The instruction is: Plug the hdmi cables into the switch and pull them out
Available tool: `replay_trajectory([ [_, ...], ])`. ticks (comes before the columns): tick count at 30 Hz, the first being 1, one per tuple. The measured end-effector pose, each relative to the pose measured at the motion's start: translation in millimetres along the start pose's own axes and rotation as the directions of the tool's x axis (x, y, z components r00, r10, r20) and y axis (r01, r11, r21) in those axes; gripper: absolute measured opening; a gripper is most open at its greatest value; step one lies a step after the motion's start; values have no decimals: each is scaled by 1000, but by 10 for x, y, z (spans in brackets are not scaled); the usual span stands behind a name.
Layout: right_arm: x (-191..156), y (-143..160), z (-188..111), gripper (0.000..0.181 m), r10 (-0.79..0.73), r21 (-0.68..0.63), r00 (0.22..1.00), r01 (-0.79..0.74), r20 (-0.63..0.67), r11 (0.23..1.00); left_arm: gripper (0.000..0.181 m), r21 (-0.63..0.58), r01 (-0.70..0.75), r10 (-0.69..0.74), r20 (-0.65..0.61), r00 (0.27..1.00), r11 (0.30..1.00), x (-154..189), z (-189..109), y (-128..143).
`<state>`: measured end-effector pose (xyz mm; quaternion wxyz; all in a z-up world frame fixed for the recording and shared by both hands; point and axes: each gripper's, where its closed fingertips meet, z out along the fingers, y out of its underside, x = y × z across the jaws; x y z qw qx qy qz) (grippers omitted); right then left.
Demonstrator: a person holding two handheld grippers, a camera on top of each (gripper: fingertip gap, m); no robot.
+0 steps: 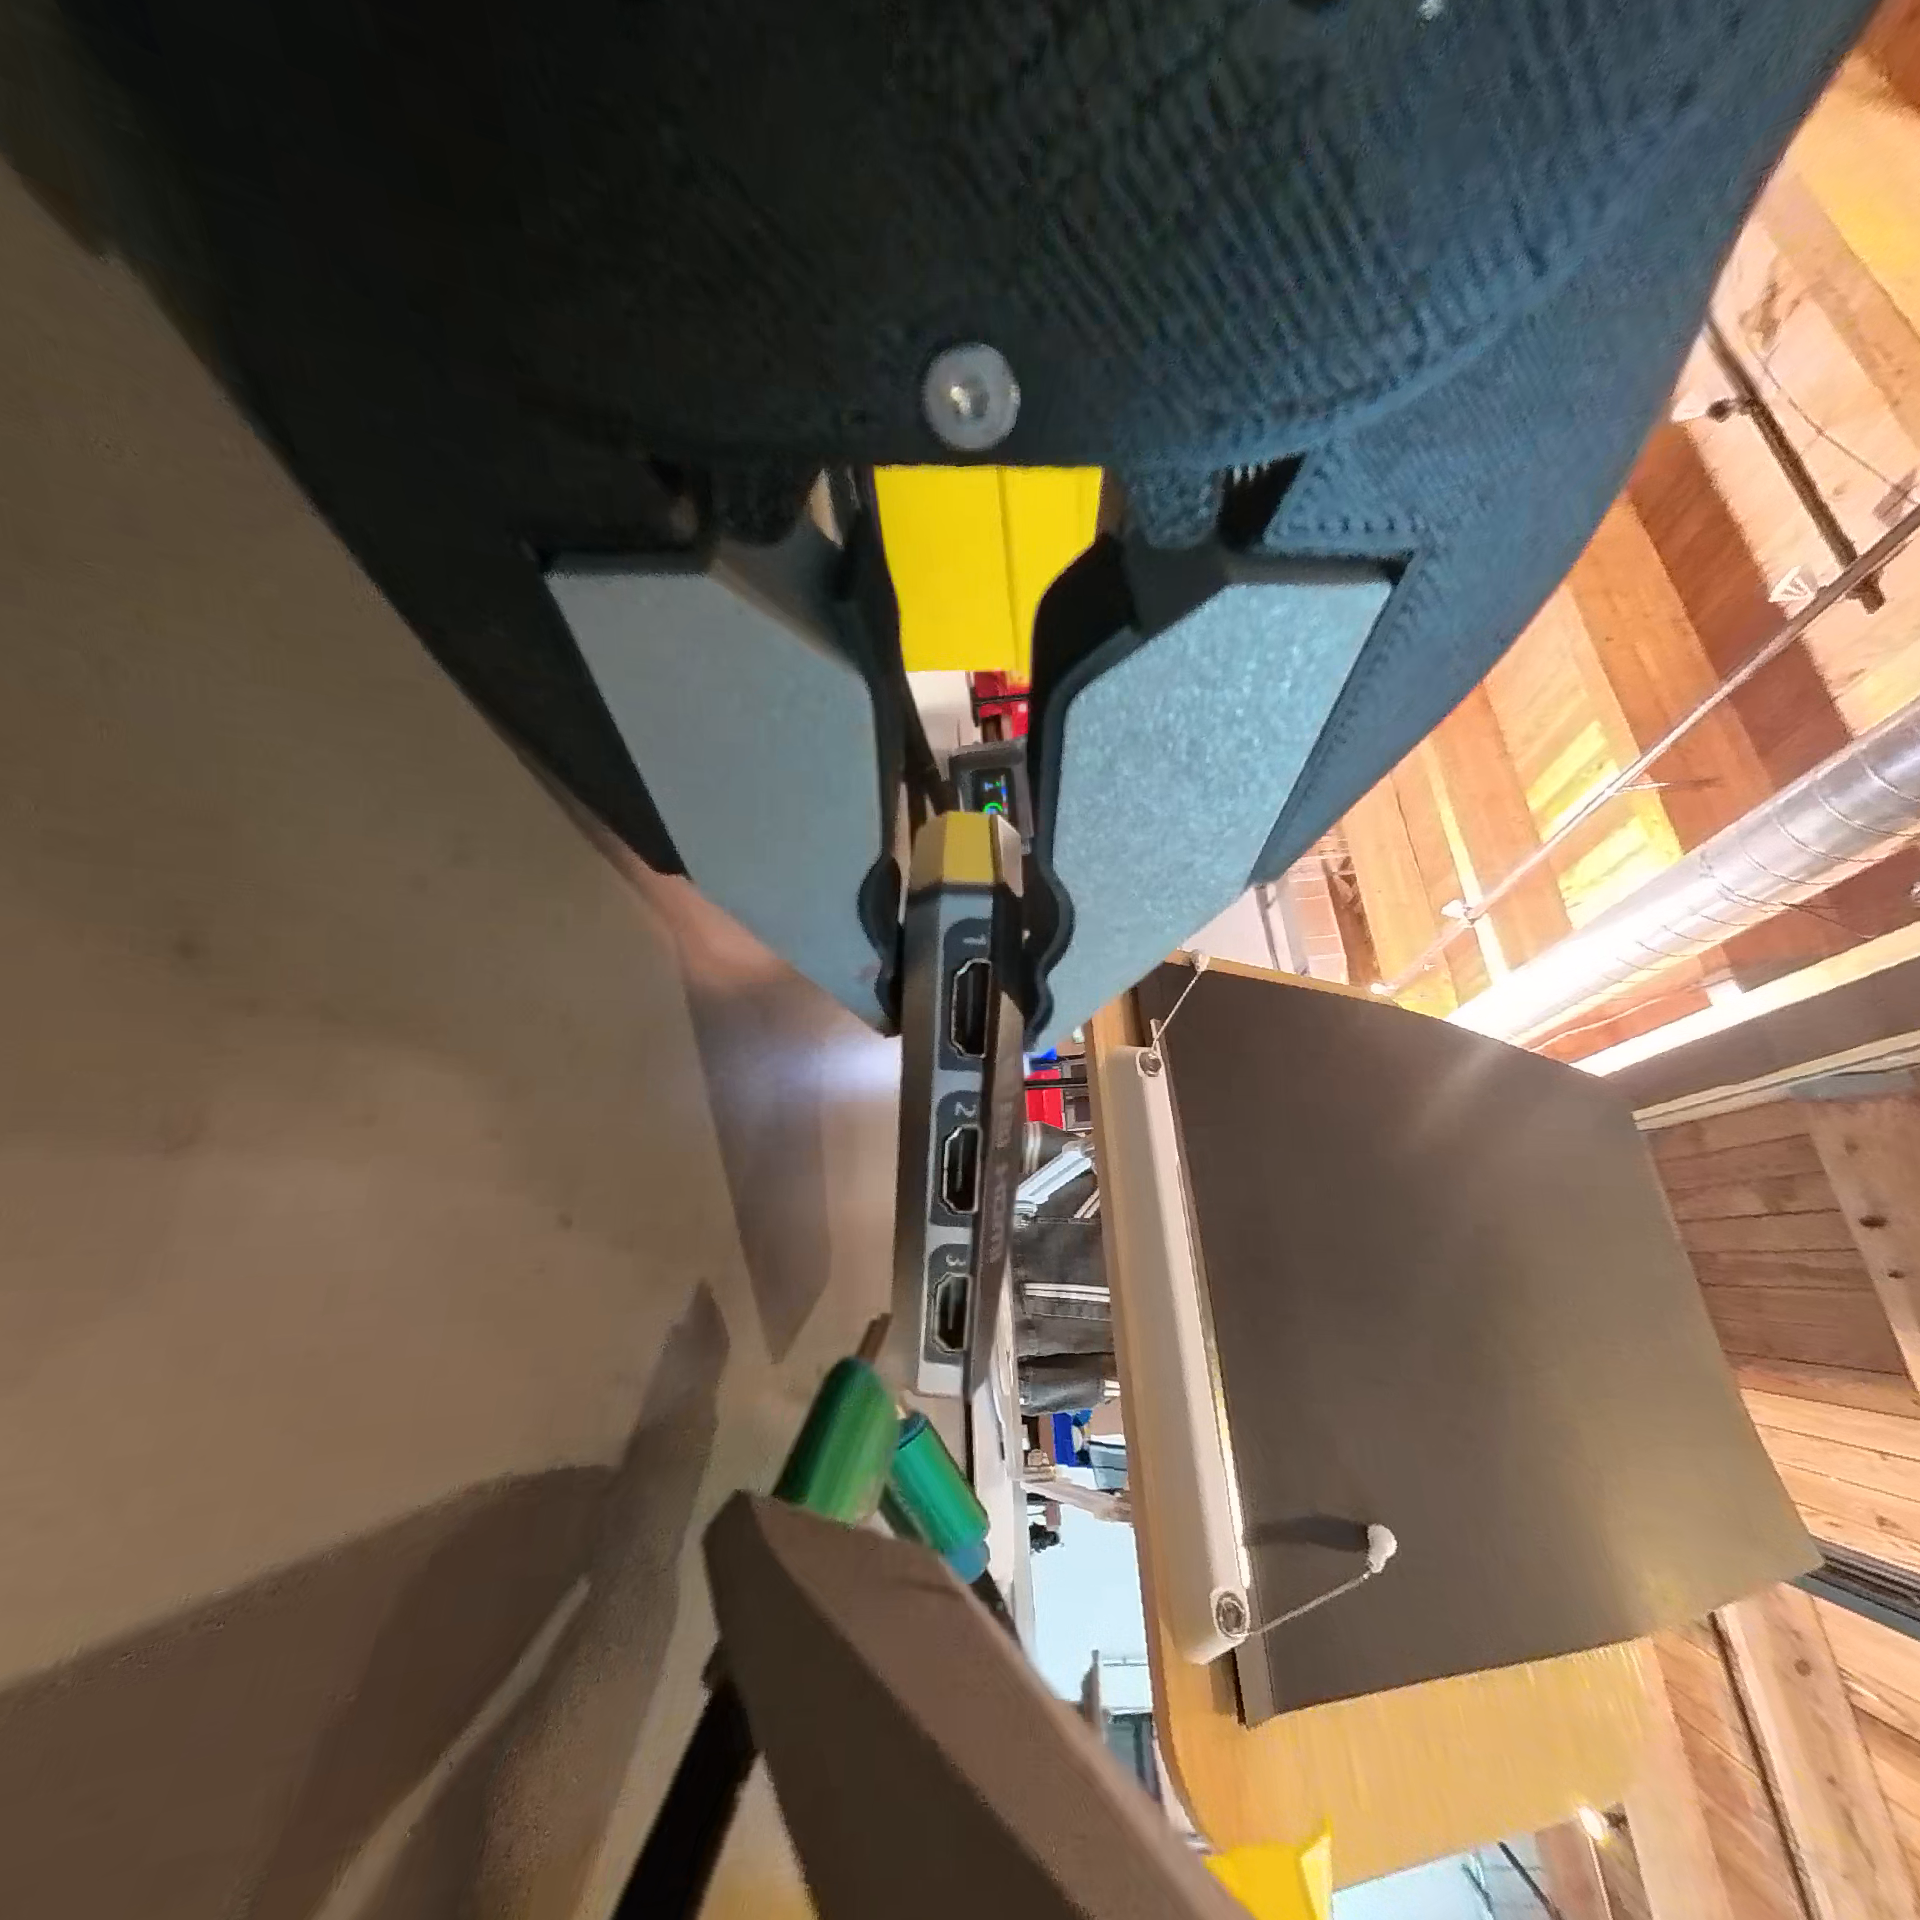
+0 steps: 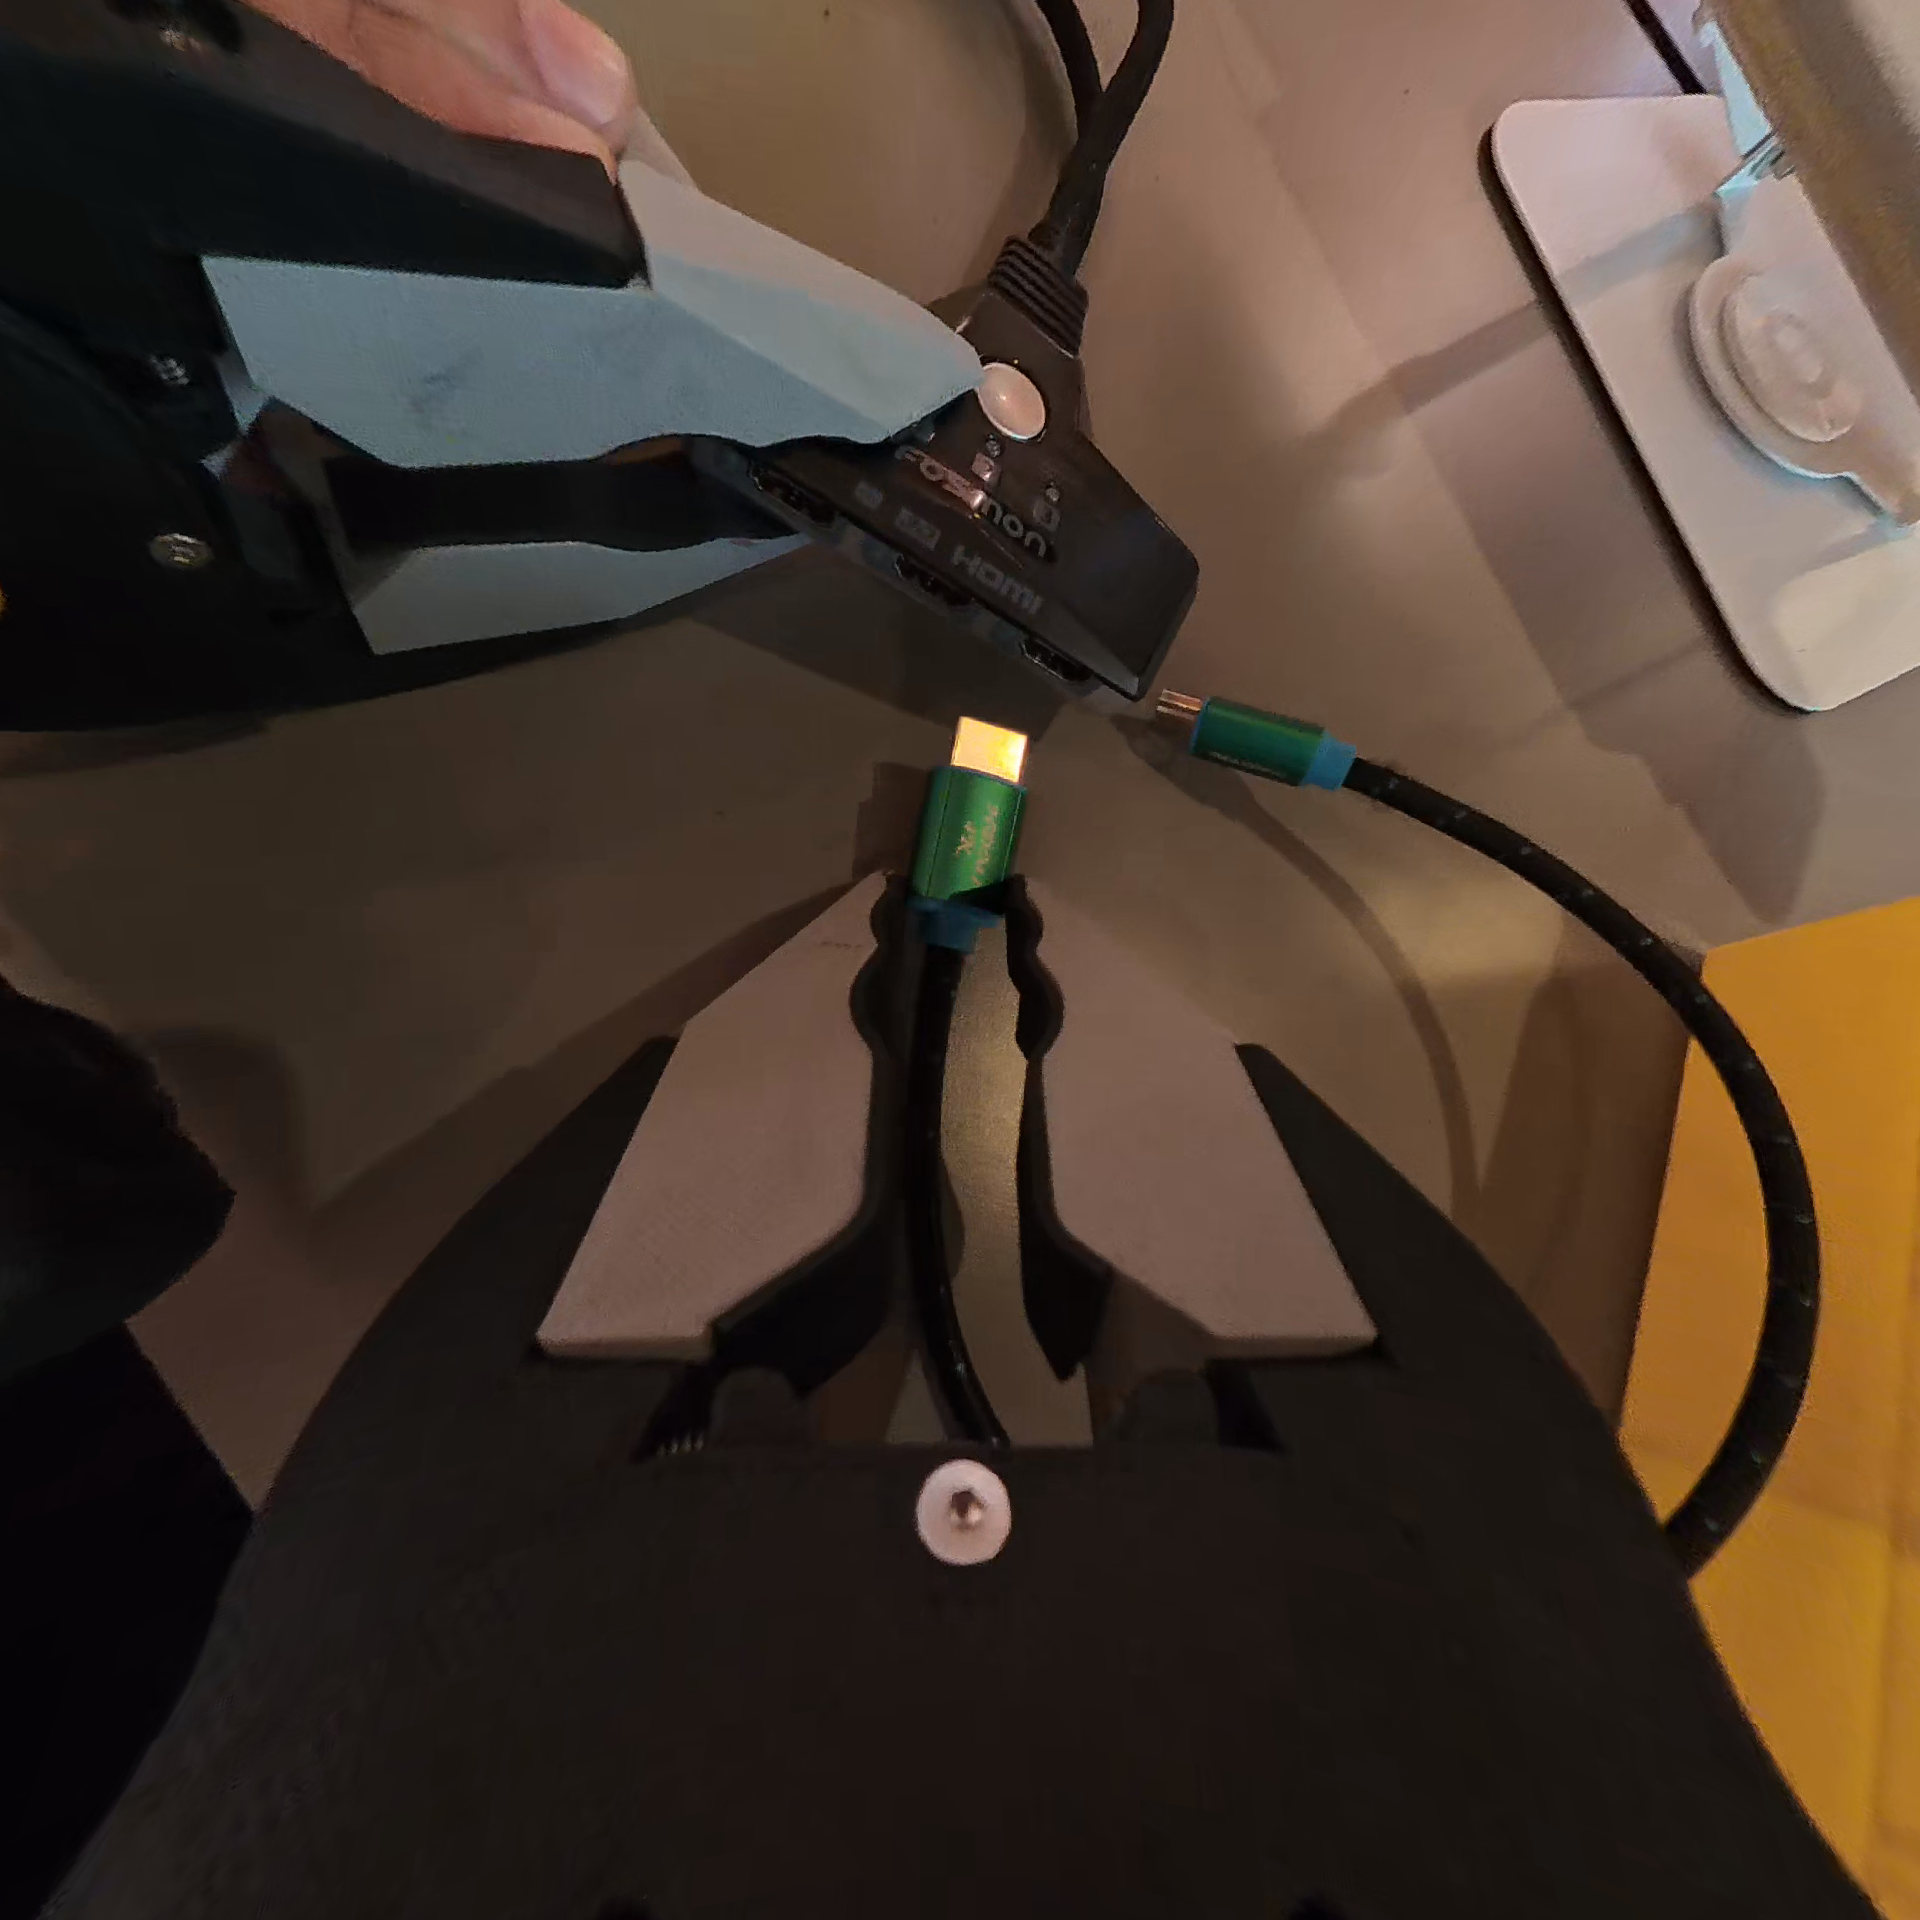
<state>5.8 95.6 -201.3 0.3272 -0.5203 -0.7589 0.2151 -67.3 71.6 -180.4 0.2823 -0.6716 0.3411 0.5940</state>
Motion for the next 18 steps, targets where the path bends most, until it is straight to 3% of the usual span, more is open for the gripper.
replay_trajectory([
  [18, -156, -185, -57, 17, 41, -58, 999, -40, 18, 998, 18, 14, -71, 70, 64, 995, 997, -68, -40, -97],
])
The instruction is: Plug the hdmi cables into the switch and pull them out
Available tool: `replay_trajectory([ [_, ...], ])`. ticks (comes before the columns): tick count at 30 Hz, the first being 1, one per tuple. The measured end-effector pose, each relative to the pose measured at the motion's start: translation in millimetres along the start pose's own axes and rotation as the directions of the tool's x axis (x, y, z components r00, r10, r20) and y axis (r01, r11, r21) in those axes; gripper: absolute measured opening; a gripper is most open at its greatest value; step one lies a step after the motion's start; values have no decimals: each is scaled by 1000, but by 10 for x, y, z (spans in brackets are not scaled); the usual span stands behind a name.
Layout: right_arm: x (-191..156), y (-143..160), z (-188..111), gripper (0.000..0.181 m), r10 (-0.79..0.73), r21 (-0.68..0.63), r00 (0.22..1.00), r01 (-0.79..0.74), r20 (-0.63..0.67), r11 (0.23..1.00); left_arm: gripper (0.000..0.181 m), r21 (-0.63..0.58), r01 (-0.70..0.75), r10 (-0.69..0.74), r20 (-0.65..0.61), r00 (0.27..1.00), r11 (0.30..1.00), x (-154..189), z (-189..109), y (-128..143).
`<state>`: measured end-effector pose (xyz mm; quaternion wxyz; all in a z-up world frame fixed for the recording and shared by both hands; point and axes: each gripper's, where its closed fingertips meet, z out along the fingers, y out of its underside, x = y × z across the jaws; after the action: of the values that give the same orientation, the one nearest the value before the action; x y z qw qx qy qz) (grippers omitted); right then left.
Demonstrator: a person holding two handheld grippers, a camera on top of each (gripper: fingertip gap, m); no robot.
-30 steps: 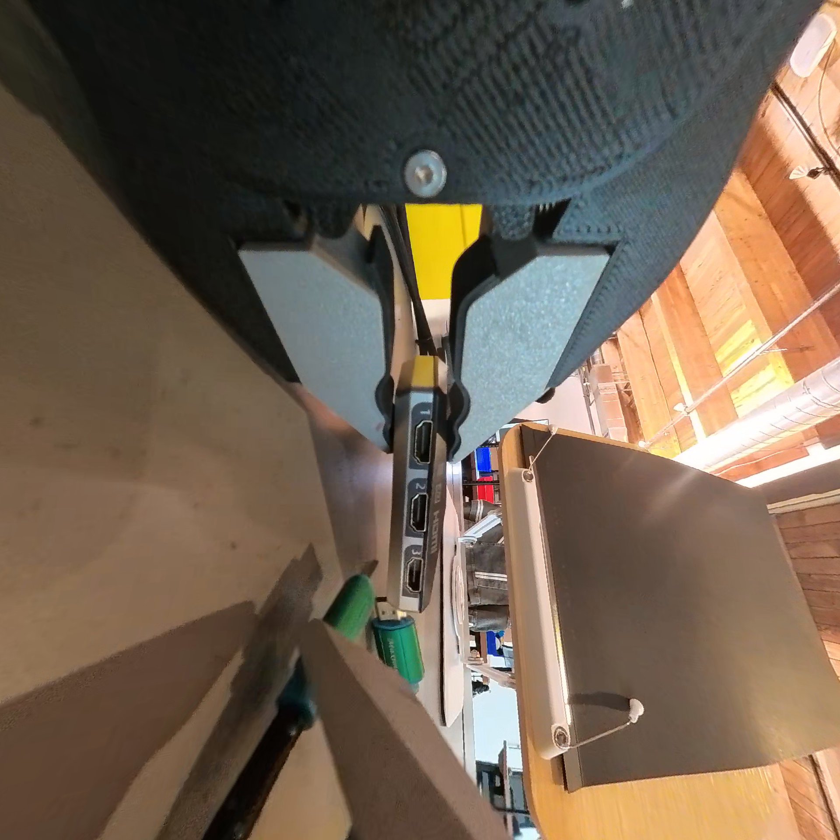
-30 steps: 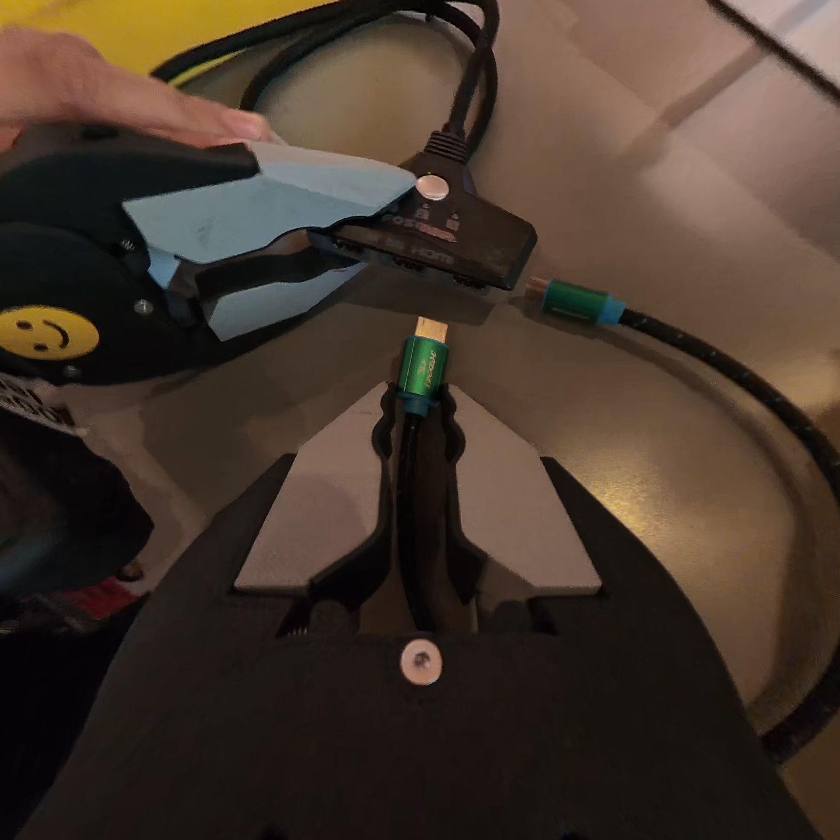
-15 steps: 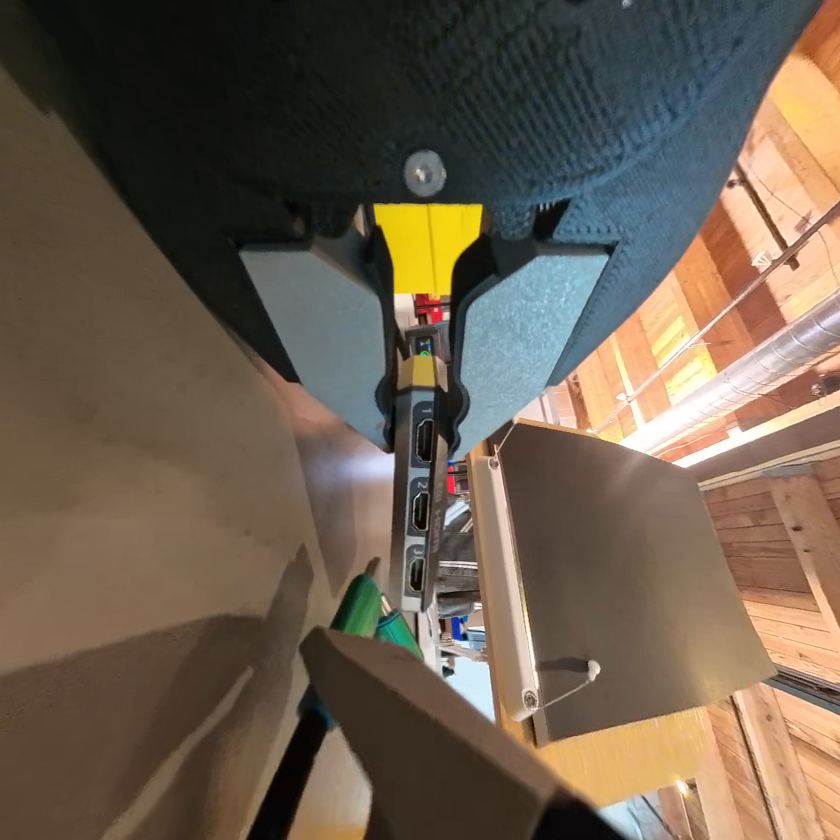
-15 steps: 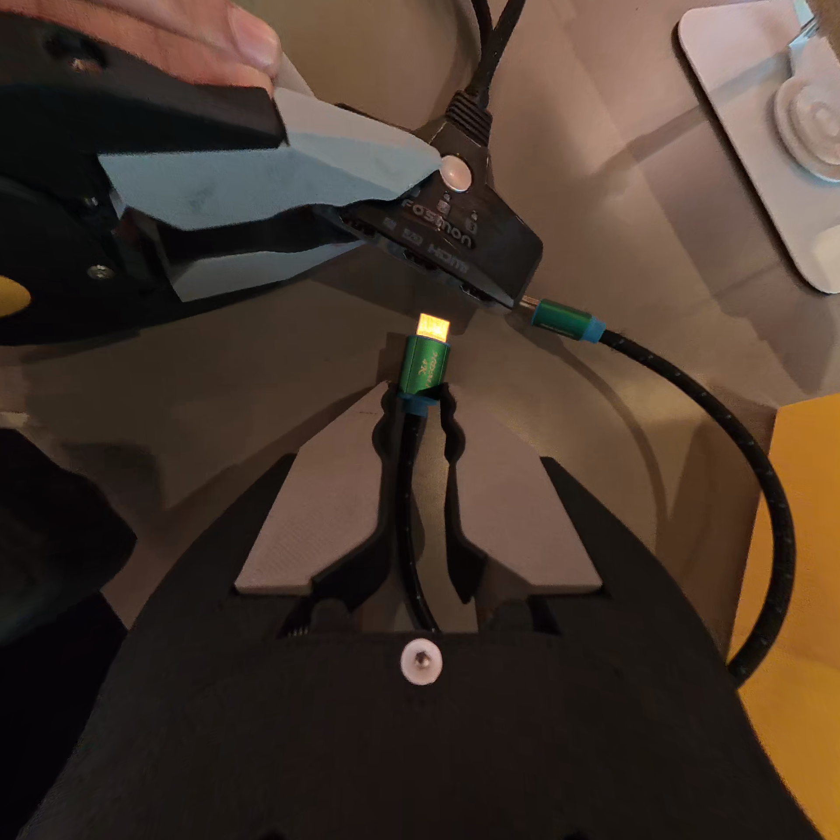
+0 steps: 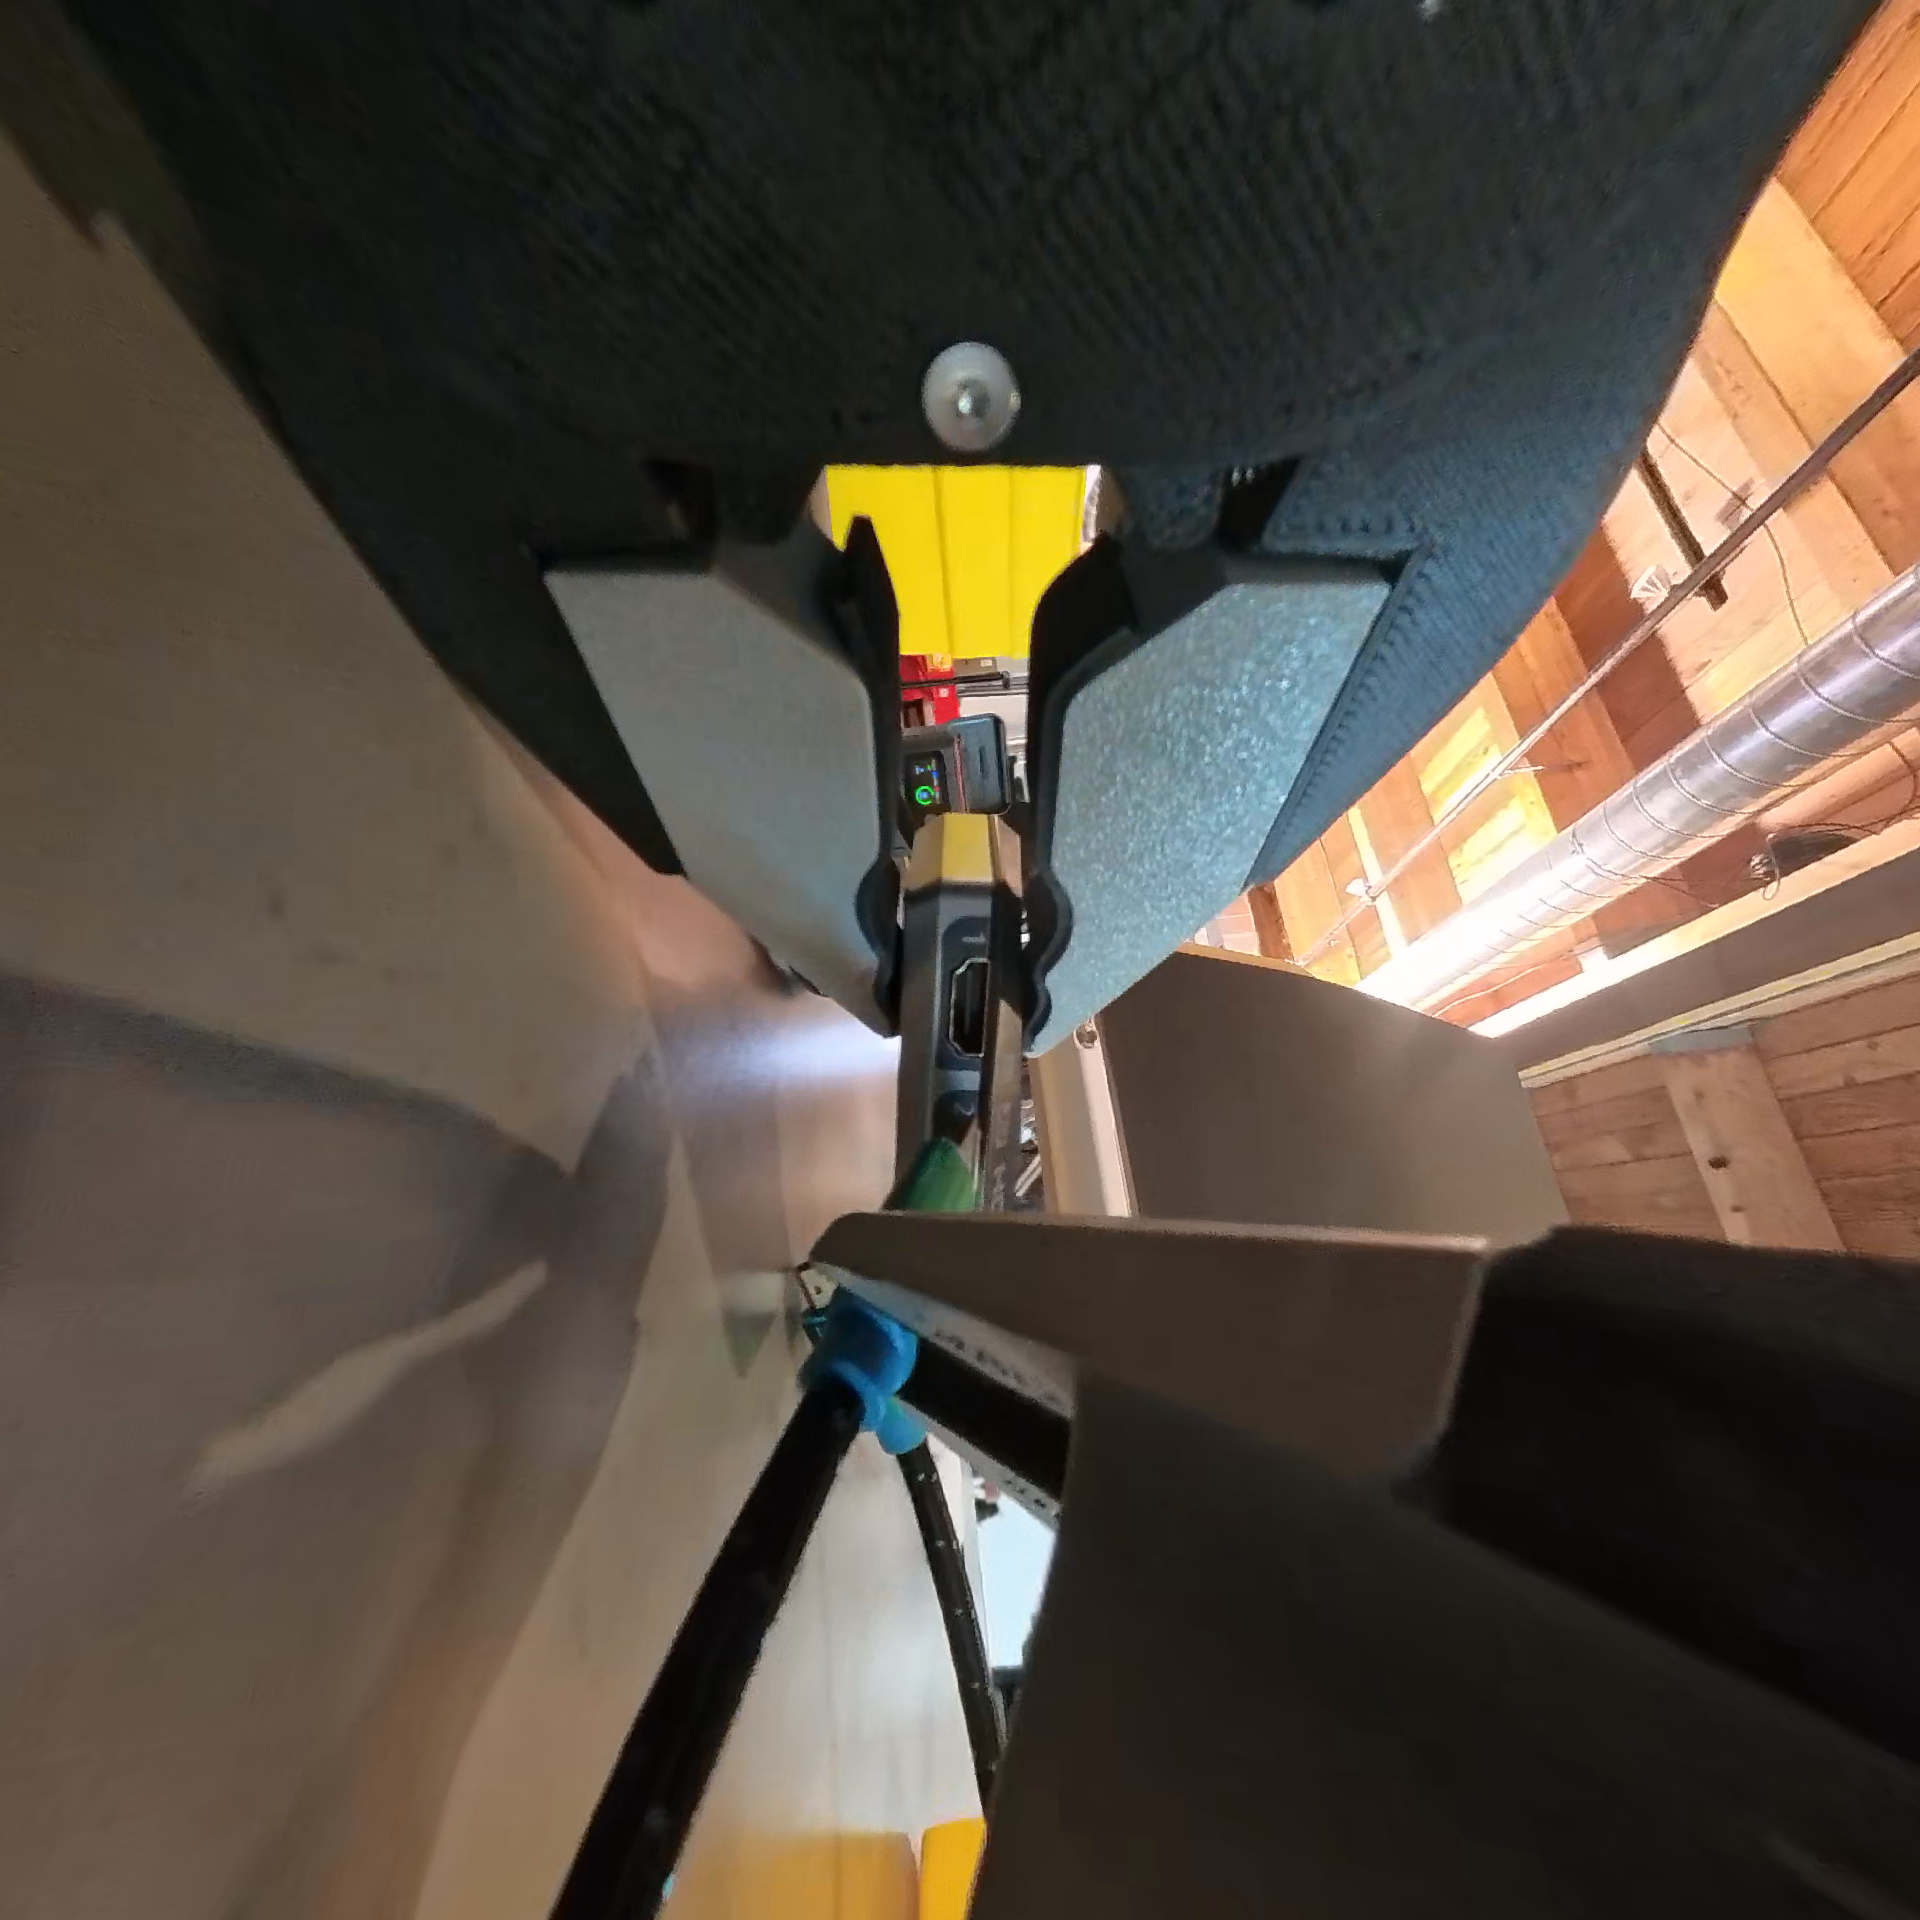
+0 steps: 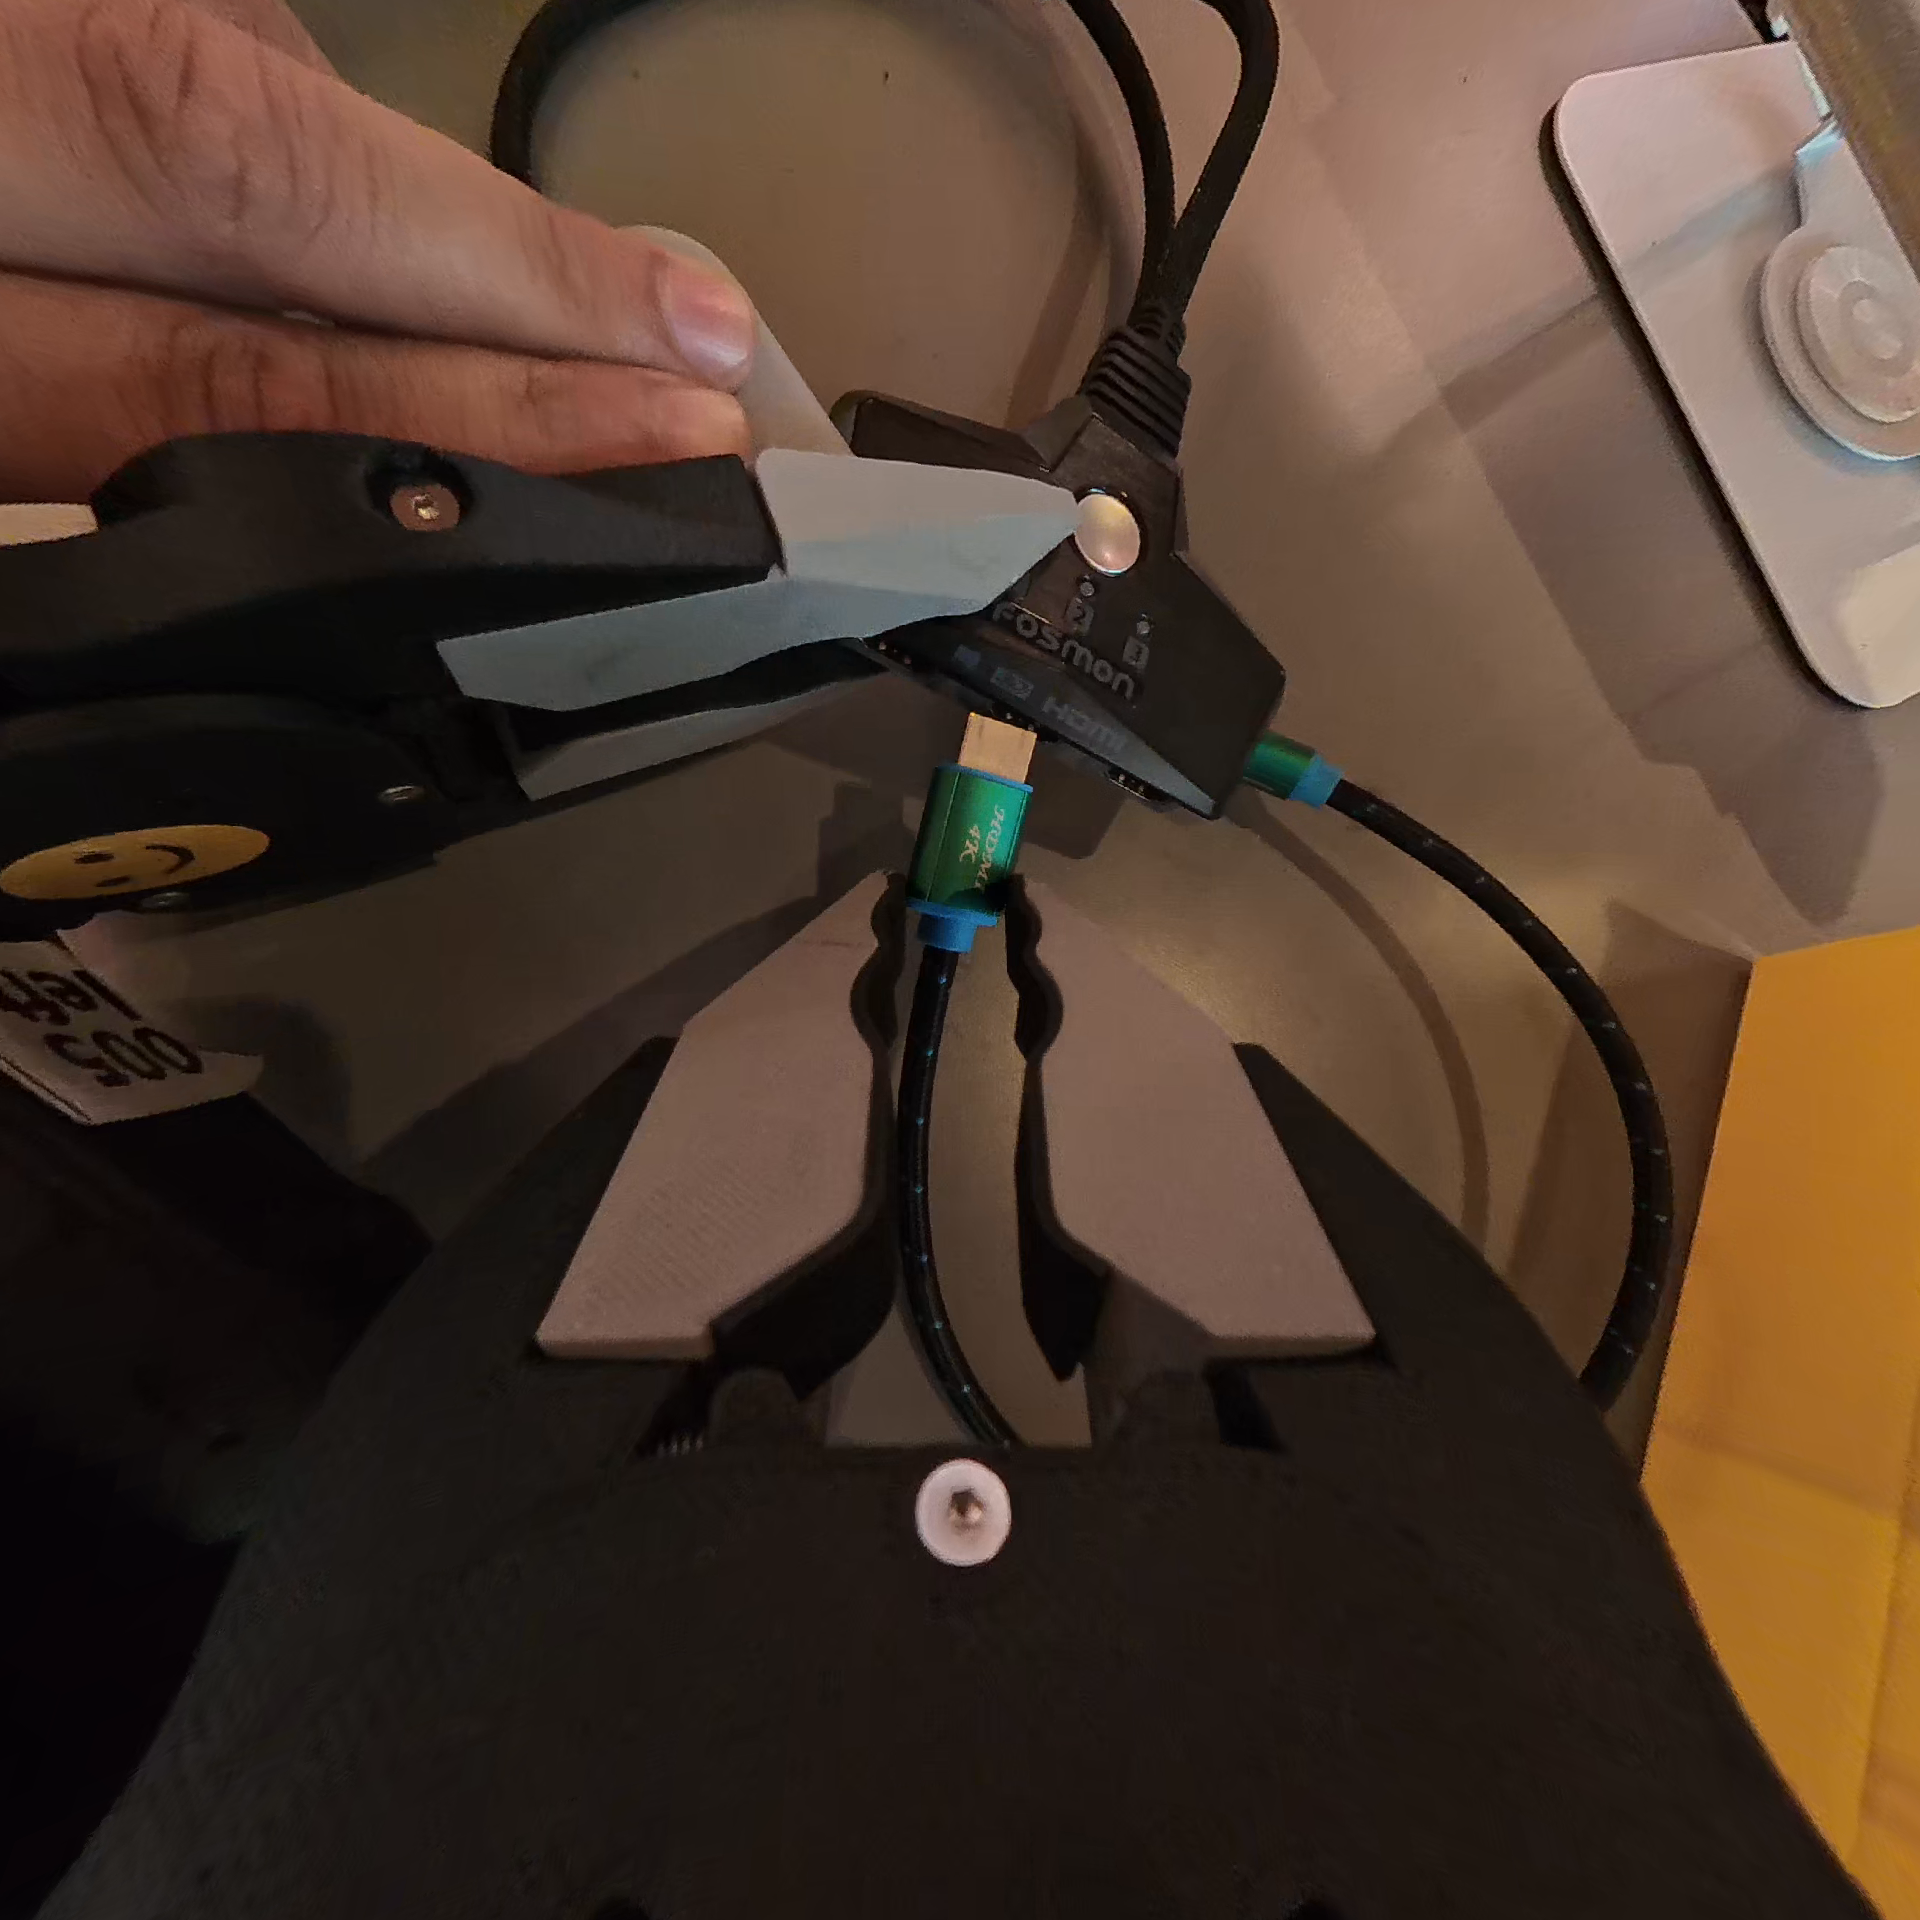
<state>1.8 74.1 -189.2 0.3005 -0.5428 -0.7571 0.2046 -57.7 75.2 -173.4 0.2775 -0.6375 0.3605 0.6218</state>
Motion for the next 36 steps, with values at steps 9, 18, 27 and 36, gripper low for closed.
replay_trajectory([
  [9, -22, 36, 10, 16, 2, -50, 1000, 0, 26, 999, 18, -2, -49, 49, 46, 998, 999, -52, -11, -18],
  [18, 1, 16, -47, 16, 4, -46, 1000, -3, 17, 999, 18, -13, -51, 52, 47, 998, 999, -54, -1, 0],
  [27, 34, 6, -3, 16, 4, -53, 1000, -3, 13, 999, 18, -15, -45, 46, 38, 998, 999, -47, 7, 10],
  [36, 15, -23, -9, 16, 0, -47, 1000, 1, 11, 999, 18, -20, -43, 44, 35, 998, 999, -45, 14, 19],
])
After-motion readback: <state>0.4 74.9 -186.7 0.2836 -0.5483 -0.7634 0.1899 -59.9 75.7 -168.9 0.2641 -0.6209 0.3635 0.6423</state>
